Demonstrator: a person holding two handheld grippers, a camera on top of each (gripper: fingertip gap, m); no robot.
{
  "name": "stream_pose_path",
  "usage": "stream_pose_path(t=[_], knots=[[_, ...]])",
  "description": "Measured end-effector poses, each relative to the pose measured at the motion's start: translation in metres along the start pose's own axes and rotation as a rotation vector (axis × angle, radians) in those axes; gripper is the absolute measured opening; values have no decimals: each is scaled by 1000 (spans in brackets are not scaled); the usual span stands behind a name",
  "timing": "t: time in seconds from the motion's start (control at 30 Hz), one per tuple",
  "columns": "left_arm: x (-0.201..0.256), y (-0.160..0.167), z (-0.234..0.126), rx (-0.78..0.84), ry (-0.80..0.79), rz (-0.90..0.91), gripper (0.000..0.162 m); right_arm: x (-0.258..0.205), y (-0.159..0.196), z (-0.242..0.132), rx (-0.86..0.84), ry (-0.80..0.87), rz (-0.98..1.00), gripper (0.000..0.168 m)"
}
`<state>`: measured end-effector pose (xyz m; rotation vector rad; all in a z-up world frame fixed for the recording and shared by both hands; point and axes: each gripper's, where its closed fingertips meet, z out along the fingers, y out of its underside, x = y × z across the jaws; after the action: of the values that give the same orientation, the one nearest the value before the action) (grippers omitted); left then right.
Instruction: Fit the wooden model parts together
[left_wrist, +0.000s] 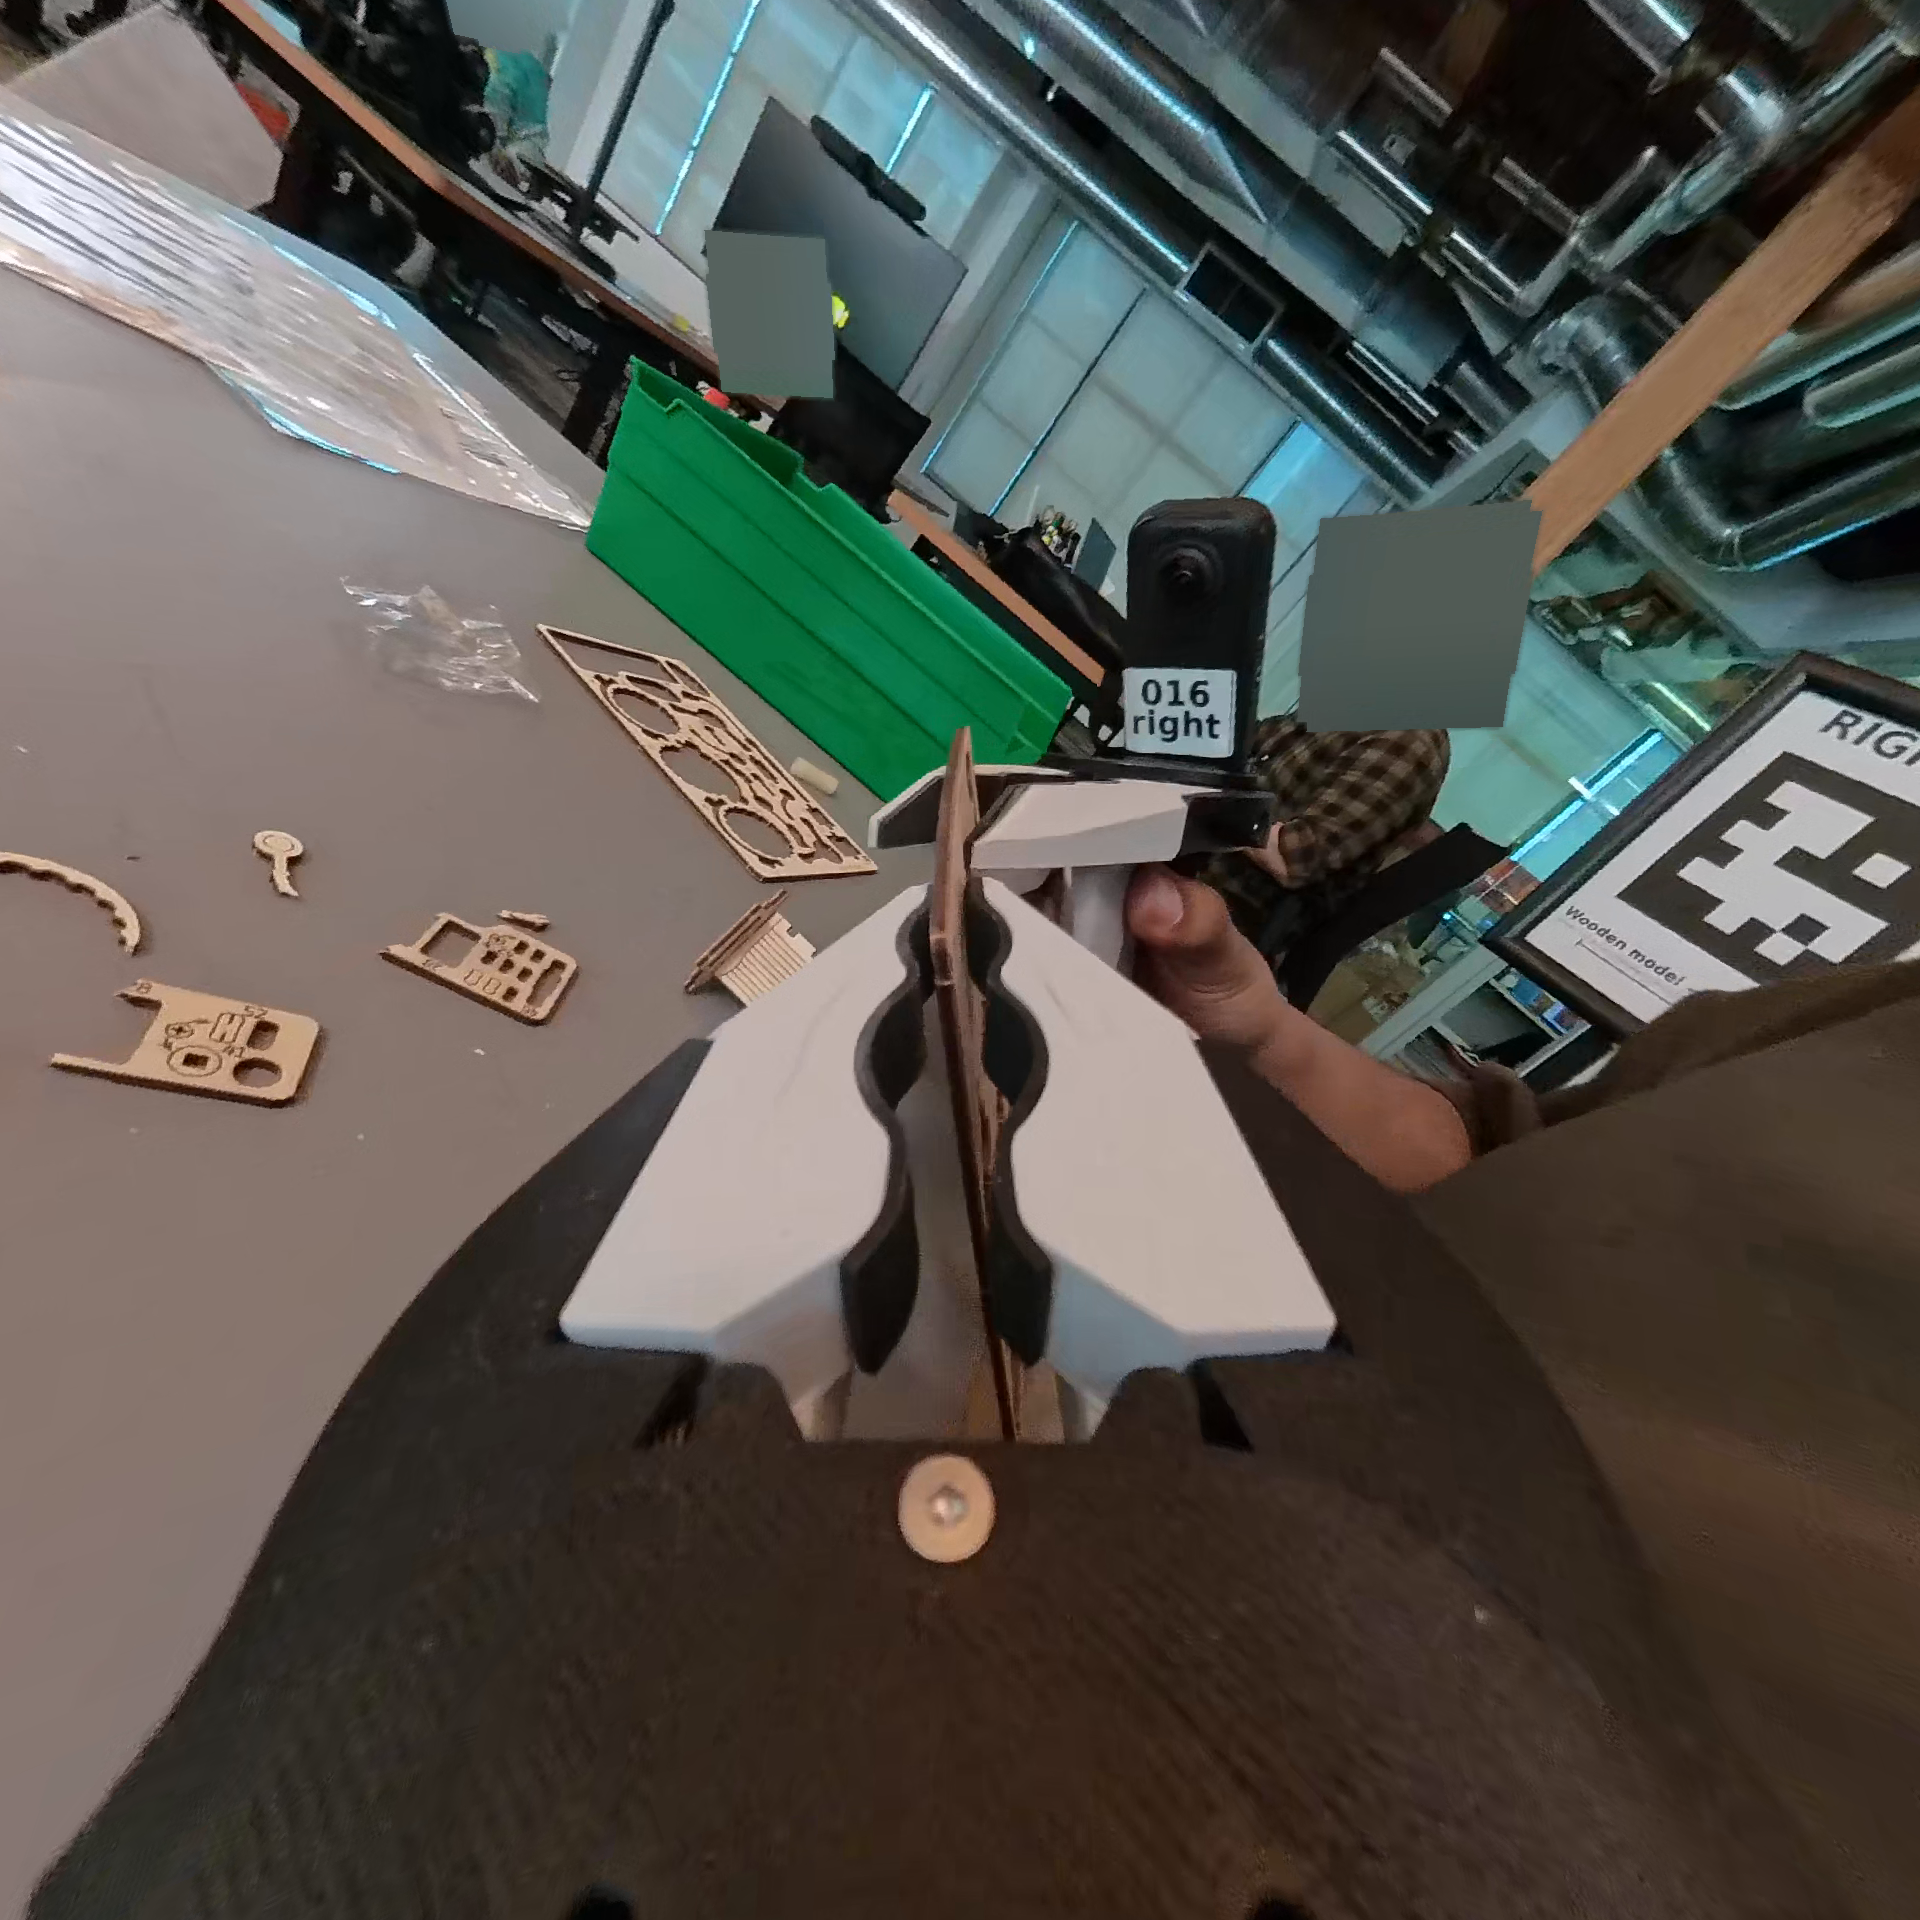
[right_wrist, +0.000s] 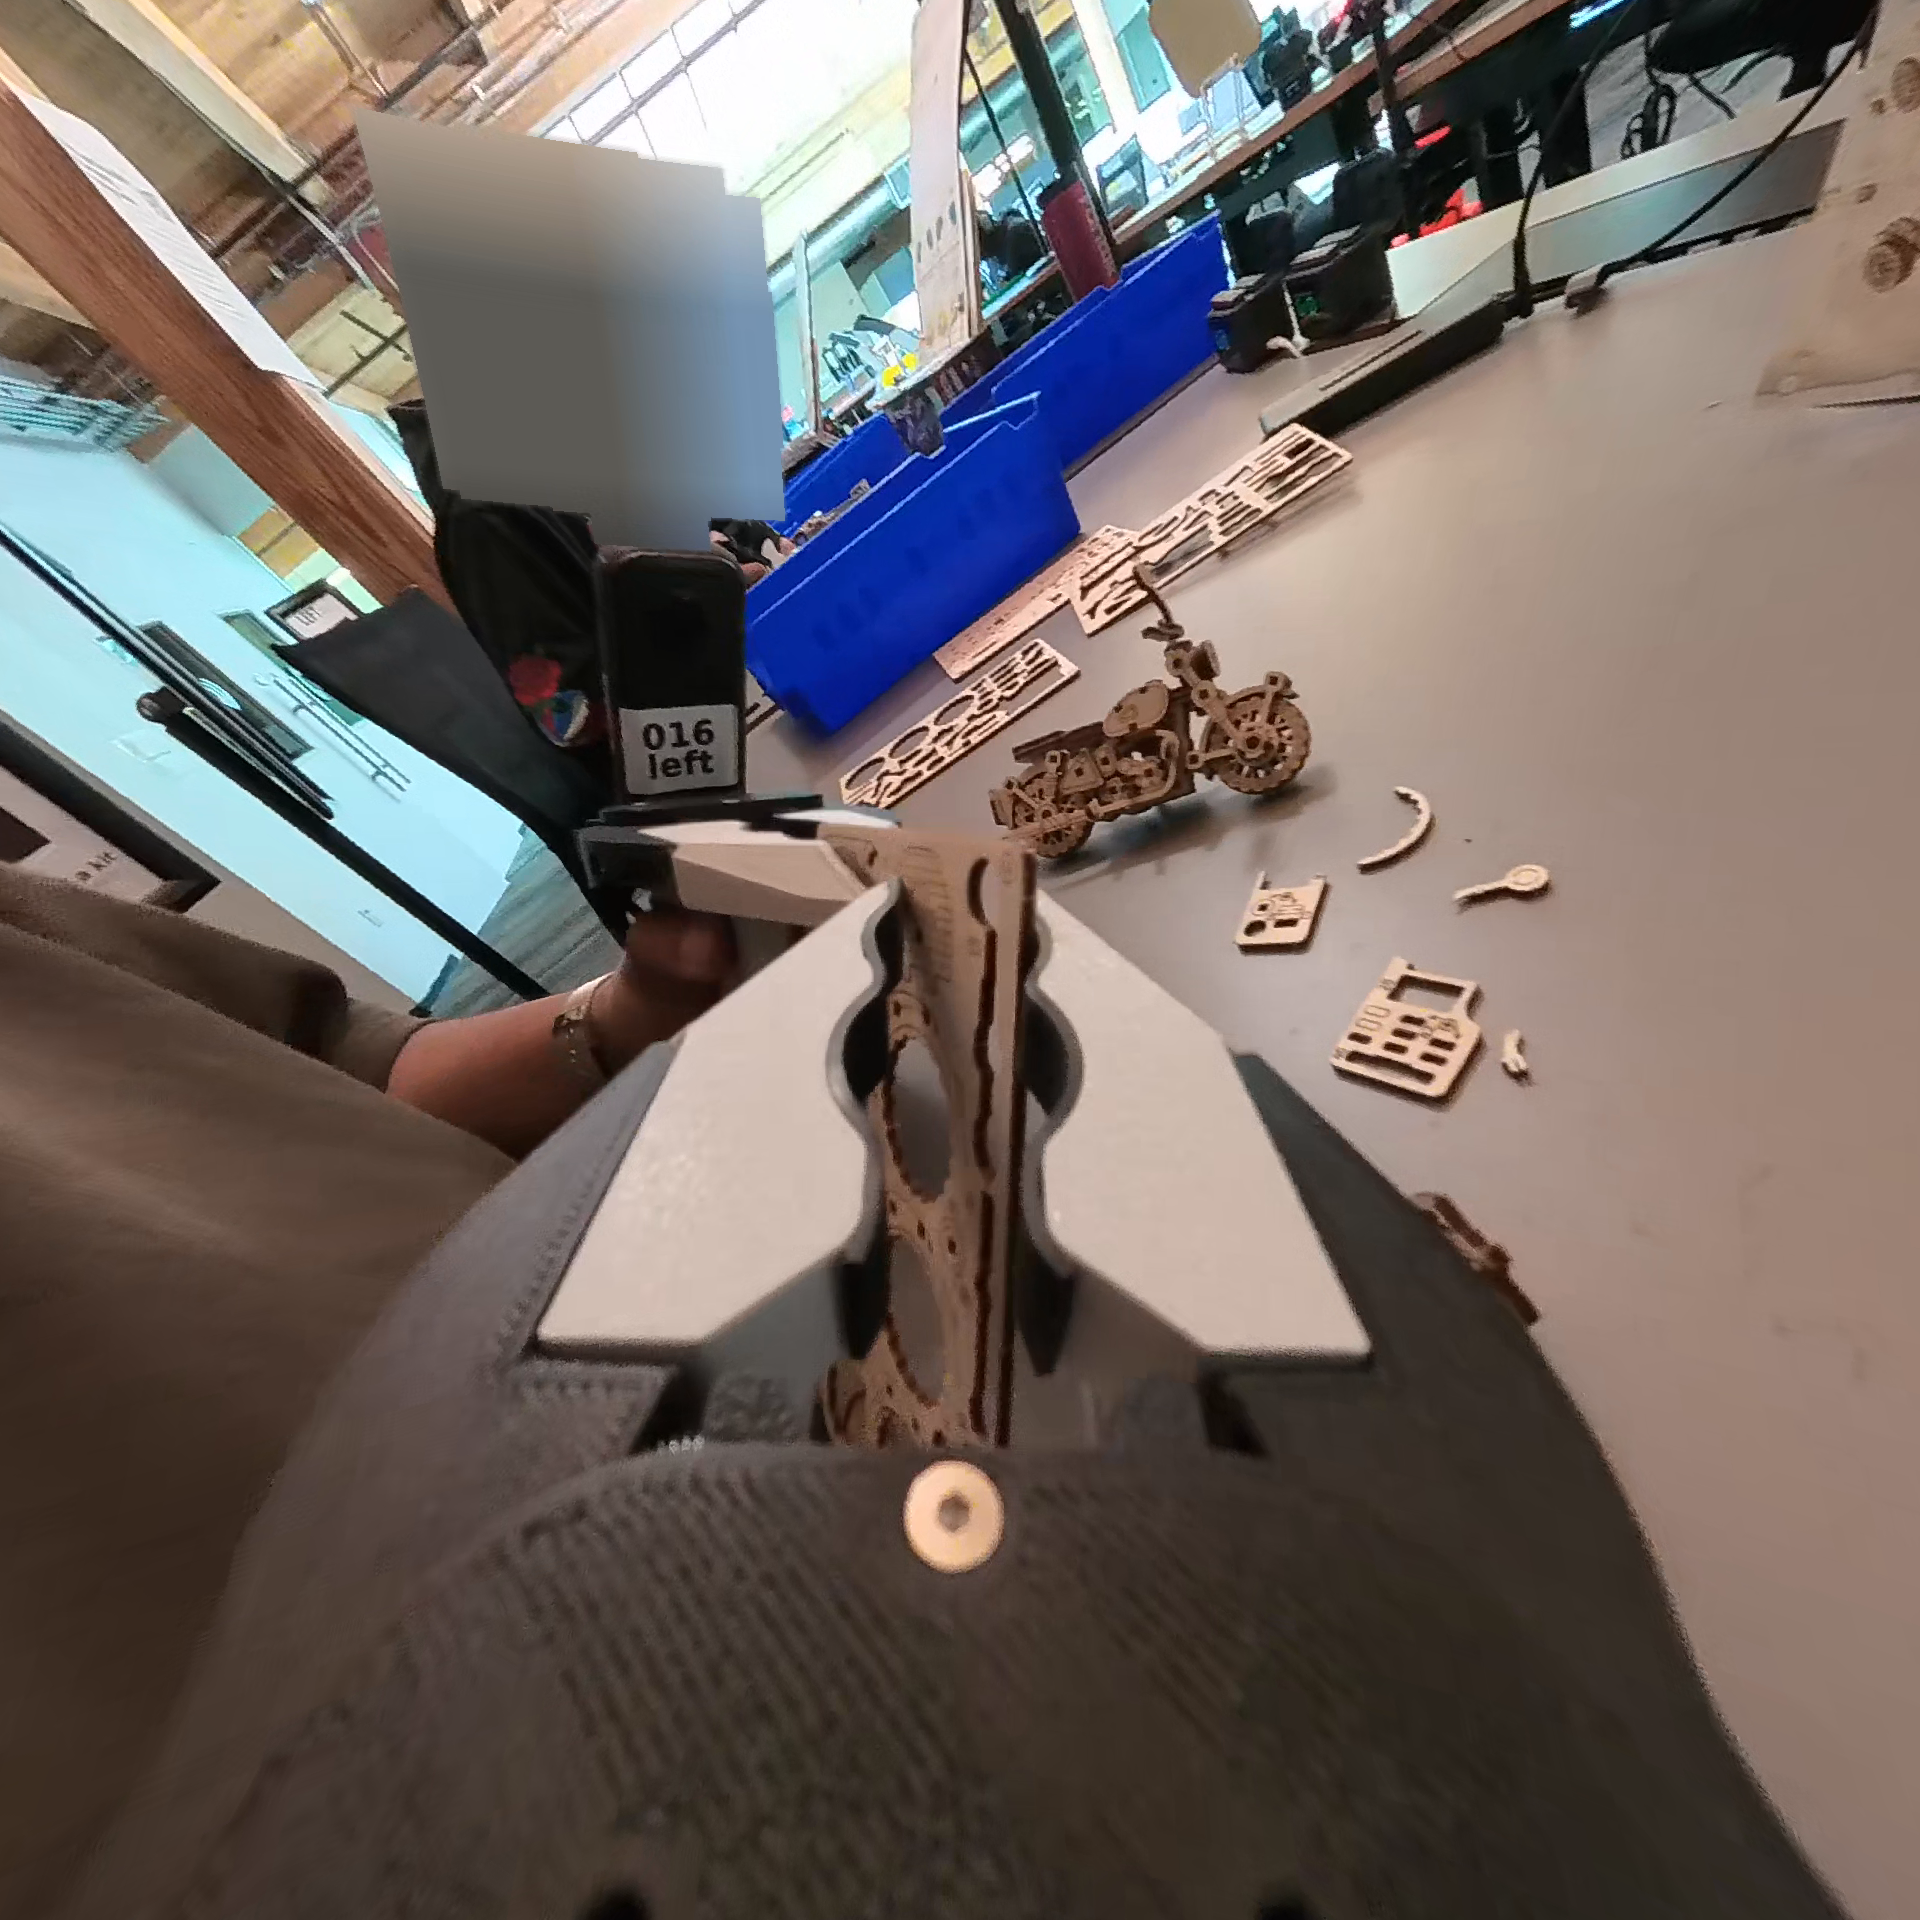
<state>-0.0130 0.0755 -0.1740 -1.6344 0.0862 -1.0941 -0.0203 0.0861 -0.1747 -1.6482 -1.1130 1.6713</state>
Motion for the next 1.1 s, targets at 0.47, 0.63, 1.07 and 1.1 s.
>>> stream_pose_path(t=[0.47, 0.63, 1.07, 1.1], knots=[[-12, 4, 4, -46, -152, 212, 1, 14, 5, 1, -40, 67, 139, 20], [-11, 2, 4, -38, -131, 220, 0, 13, 4, 2, -38, 33, 186, 19], [-9, -11, -3, 62, -56, 80, 0, 12, 2, -6, -10, -74, 216, 11], [-10, -11, -3, 56, -55, 82, 0, 11, 2, -6, -12, -82, 220, 10]])
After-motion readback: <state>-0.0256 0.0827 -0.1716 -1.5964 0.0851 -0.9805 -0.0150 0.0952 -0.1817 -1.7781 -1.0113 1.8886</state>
